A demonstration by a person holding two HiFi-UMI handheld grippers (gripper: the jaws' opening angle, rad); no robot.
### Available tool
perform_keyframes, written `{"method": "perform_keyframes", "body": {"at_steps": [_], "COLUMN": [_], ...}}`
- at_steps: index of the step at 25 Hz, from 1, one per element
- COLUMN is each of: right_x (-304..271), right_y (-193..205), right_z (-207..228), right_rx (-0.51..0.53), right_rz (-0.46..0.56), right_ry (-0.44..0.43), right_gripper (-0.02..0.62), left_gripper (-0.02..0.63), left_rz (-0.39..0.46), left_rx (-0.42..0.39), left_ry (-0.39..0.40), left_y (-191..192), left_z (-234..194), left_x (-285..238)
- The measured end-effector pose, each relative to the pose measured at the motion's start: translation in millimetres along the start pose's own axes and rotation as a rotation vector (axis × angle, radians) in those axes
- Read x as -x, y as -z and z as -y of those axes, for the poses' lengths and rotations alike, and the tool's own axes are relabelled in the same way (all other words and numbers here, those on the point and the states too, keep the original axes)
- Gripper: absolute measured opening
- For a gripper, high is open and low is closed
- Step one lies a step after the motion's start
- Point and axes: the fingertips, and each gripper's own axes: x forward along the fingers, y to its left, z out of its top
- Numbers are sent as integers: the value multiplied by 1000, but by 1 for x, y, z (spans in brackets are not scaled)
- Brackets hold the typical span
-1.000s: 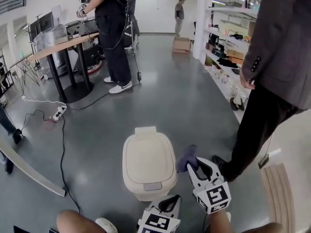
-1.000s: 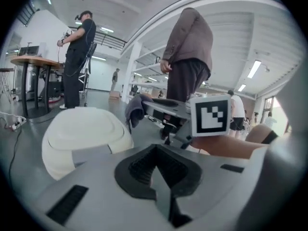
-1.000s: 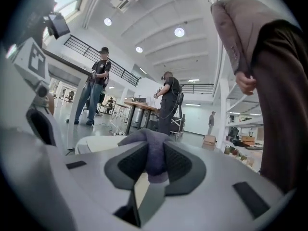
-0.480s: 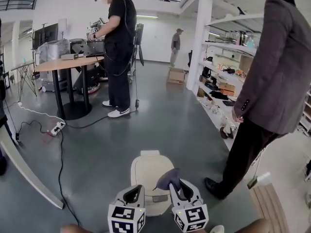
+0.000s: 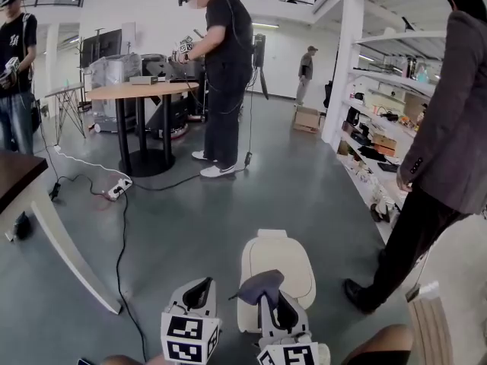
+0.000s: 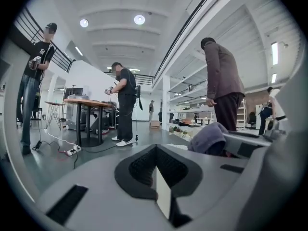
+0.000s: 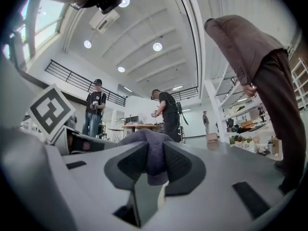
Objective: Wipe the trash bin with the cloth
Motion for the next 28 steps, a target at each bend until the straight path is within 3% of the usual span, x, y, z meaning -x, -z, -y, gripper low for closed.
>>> {"method": "perform_keyframes", "body": {"at_steps": [6,11,18,28], "right_x": [-2,-2,-2,-24], "right_y": [48,88,139,163], "right_z": [-14,-31,-55,-39], "right_rx": [-87,-161,-264,-318], "right_rz": [-83,-151,-235,-249], "right_ry": [11,15,21,101], "right_gripper": [94,94,94,94], "left_gripper": [0,0,0,0], "left_rz": [-31,-97,-169,-266], "left_rx": [-59,42,63,153], "left_ry": [-51,-14,-36,-8], "left_y": [31,52,85,125], "left_z": [-38,-49,-67,-72], "left_x": [-5,-13,-33,-28]}}
